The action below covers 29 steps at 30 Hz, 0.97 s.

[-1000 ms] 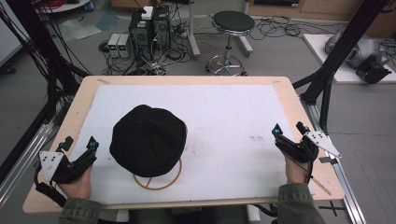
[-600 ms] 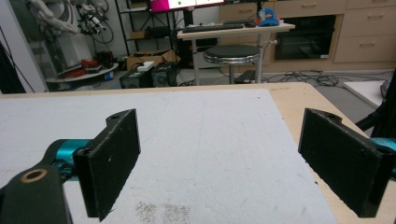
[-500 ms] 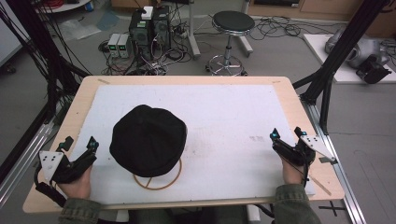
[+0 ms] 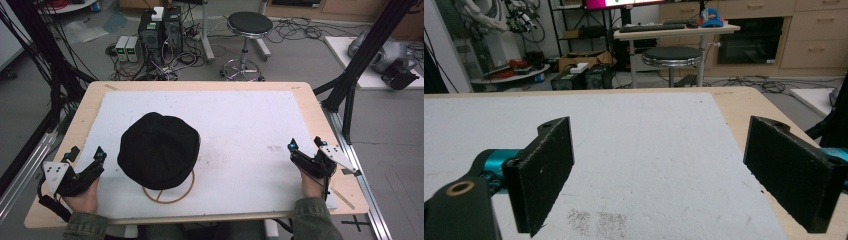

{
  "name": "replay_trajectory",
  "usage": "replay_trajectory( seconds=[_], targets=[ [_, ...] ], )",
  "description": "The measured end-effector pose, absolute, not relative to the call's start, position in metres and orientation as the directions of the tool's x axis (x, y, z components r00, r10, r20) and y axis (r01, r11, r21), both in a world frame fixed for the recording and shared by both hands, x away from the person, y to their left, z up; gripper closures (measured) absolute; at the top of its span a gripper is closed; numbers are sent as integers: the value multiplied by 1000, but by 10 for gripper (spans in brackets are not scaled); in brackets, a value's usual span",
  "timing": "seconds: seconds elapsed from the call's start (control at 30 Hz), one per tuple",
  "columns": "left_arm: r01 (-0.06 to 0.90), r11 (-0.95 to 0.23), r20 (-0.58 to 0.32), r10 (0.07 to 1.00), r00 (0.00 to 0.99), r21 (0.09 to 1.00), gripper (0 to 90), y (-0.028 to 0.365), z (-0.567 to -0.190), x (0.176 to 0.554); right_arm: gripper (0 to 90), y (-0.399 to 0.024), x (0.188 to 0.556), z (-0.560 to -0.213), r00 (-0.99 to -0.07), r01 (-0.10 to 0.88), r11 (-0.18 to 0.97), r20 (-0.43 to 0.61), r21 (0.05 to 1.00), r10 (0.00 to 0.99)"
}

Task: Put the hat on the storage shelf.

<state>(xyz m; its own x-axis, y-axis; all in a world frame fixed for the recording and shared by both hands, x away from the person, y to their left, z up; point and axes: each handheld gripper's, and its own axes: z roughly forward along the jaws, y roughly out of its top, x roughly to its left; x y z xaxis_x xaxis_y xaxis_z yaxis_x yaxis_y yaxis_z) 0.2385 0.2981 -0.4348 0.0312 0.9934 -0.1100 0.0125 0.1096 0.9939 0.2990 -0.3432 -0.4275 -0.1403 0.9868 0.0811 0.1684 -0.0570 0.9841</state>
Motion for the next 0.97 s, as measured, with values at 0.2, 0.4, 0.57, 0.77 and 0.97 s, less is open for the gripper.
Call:
replay_trajectory(
  seconds=[0.2, 0.4, 0.57, 0.77, 0.97],
  targets=[
    [11, 110, -110, 993, 32, 994, 239, 298, -435, 239, 120, -343, 299, -428, -139, 170, -51, 75, 984, 988],
    [14, 110, -111, 993, 34, 994, 239, 298, -435, 239, 120, -343, 300, -428, -142, 170, -52, 77, 984, 987],
    [17, 111, -111, 993, 32, 994, 239, 298, -435, 239, 120, -343, 300, -428, -147, 178, -53, 79, 983, 986],
    [27, 112, -113, 993, 41, 993, 239, 298, -435, 239, 120, -341, 300, -429, -150, 187, -47, 76, 981, 986],
    [40, 113, -115, 992, 50, 993, 239, 298, -436, 241, 120, -341, 301, -430, -152, 192, -42, 72, 981, 986]
  ],
)
